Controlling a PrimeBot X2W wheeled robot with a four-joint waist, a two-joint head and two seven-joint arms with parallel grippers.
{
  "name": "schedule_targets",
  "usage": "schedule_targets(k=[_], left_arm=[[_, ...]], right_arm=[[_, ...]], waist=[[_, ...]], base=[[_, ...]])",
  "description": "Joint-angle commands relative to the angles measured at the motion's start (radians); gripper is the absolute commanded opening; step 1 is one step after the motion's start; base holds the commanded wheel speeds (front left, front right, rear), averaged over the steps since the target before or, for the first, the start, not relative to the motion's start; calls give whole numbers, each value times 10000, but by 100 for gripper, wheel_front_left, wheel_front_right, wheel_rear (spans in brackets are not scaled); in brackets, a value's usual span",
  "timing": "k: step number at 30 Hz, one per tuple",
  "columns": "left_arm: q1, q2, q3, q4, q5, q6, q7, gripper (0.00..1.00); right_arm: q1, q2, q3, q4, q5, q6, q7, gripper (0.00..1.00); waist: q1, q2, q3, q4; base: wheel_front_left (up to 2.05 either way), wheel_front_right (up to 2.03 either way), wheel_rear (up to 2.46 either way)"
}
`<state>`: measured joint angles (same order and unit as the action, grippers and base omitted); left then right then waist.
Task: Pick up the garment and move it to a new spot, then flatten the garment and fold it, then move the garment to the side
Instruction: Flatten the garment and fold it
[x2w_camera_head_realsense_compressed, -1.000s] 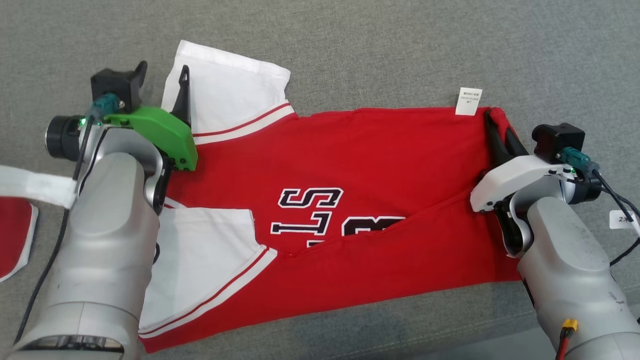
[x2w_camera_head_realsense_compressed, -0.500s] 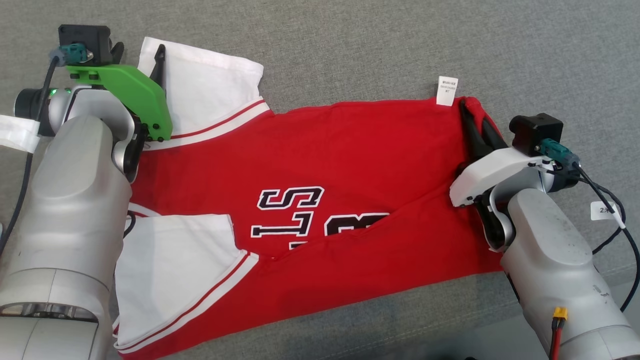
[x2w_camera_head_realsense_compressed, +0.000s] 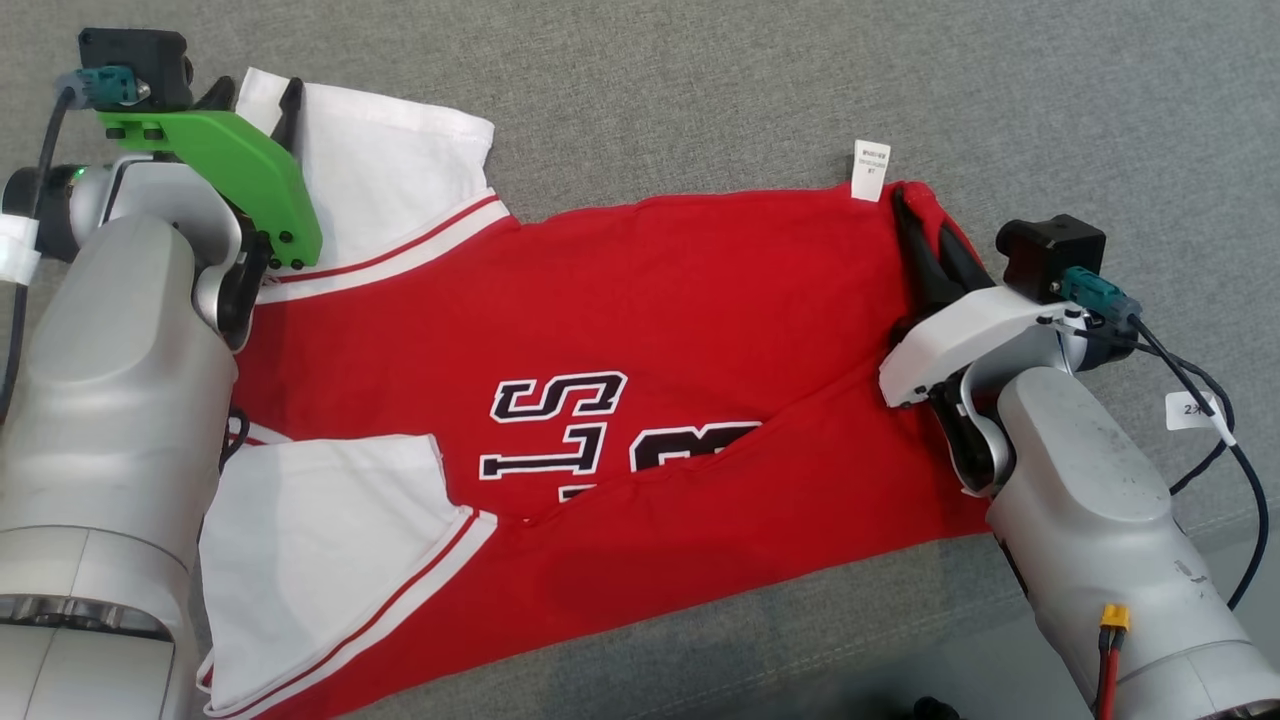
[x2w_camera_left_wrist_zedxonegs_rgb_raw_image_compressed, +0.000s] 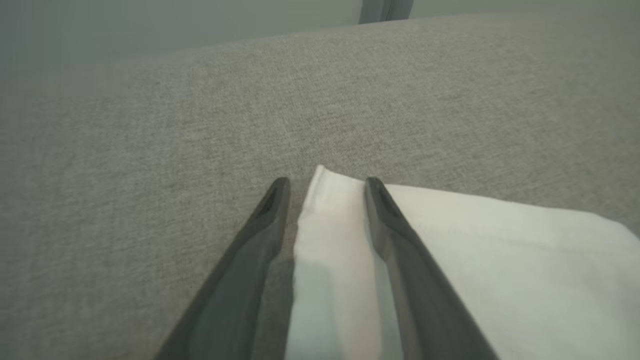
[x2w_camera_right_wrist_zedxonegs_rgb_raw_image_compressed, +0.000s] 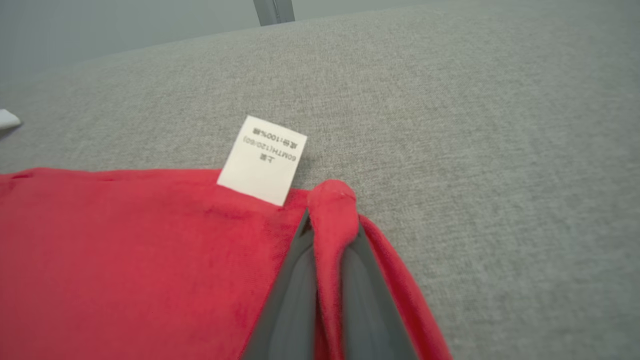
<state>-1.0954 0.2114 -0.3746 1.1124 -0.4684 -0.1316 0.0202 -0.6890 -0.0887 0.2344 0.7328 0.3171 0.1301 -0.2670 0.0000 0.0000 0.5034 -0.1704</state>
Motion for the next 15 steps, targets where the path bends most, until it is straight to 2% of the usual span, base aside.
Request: schedule_targets(k=[1,9,15], left_arm=[[198,17,-174,63,-92,17,-58,0],[601,-210,-1003,-735,-707,17,-1399,0],[1363,4,-1805,-1895,-1517,17,-2479,0]], right_arm=[[56,85,132,138,118,9,54,0],[213,-228,-185,24,327,8,43,0],[660,-629,-156,181,556,5,43,0]], waist=[[0,0,0,39],[0,0,-361,446],[0,0,-1017,875]], base=[[0,0,0],[0,0,0],[0,0,0]])
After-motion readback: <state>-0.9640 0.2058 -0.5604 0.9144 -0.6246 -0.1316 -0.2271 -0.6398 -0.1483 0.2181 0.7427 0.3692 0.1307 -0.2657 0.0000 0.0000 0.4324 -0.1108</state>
